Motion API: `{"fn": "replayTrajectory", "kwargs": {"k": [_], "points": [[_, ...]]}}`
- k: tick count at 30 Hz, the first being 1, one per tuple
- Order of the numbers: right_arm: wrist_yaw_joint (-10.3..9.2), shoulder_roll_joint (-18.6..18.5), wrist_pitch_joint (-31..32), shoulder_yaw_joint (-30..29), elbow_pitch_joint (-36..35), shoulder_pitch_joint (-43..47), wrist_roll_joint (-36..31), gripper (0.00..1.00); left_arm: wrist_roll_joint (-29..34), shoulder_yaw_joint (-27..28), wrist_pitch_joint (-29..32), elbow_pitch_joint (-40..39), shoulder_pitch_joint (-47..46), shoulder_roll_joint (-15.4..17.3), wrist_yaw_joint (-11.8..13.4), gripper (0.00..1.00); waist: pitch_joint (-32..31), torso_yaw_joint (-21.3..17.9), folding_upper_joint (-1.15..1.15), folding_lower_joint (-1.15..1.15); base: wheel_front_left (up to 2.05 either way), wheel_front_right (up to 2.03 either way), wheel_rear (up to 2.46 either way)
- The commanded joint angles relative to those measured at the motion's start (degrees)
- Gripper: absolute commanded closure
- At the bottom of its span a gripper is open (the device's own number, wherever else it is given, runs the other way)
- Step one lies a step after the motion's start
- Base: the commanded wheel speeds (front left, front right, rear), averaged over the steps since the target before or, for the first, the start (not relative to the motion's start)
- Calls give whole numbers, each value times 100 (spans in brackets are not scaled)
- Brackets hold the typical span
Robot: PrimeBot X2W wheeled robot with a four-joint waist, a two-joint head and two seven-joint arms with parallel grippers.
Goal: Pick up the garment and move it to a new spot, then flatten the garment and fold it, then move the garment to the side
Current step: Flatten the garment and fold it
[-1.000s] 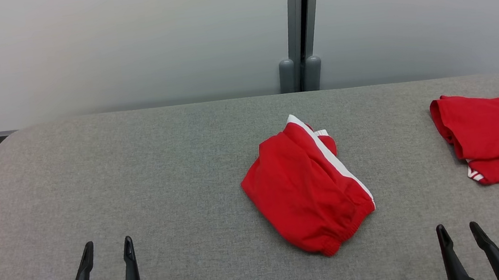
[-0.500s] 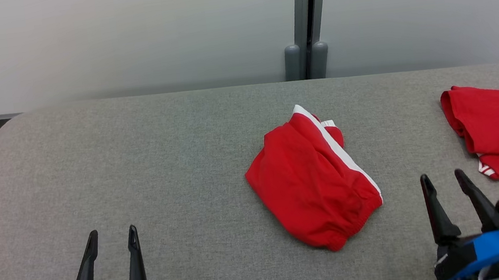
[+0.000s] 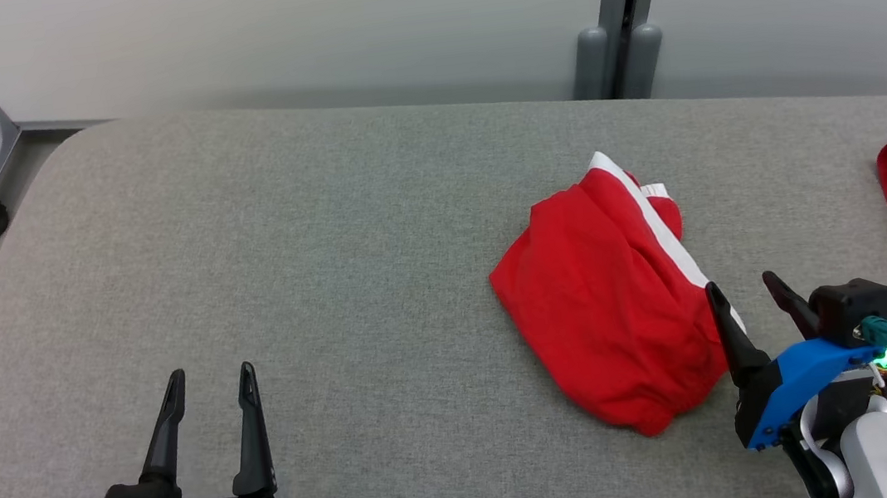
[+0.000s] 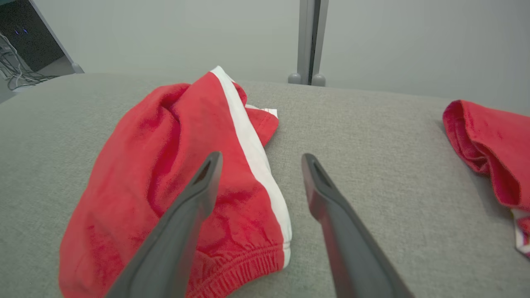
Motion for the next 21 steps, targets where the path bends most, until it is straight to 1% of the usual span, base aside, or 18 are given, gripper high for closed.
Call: {"fn": "replayTrajectory", "kwargs": {"k": [1, 8, 15, 16, 17, 18, 21], "points": [[3, -88, -26, -46, 223, -174, -85, 0, 43, 13, -13, 1, -125, -29, -13, 0, 163, 150, -1, -1, 0, 0, 0], [3, -172, -149, -252, 1248, -467, -234, 0, 99, 102, -13, 30, -214, -112, -47, 0, 316, 337, -1, -1, 0, 0, 0], [4, -84, -402, -154, 1887, -360, -194, 0, 134, 202, -13, 62, -220, -182, -84, 0, 276, 360, -1, -1, 0, 0, 0], [4, -63, -439, -110, 1950, -340, -173, 41, 140, 210, -13, 65, -208, -191, -89, 0, 264, 341, -1, -1, 0, 0, 0], [4, -47, -466, -51, 1992, -330, -160, 62, 145, 217, -13, 68, -195, -204, -85, 0, 256, 324, -1, -1, 0, 0, 0], [4, -32, -501, 2, 2032, -332, -126, 100, 146, 221, -13, 73, -186, -216, -93, 0, 247, 306, -1, -1, 0, 0, 0], [3, -6, -606, 116, 2134, -416, -44, 100, 163, 221, -13, 84, -174, -227, -106, 0, 213, 238, -1, -1, 0, 0, 0]]}}
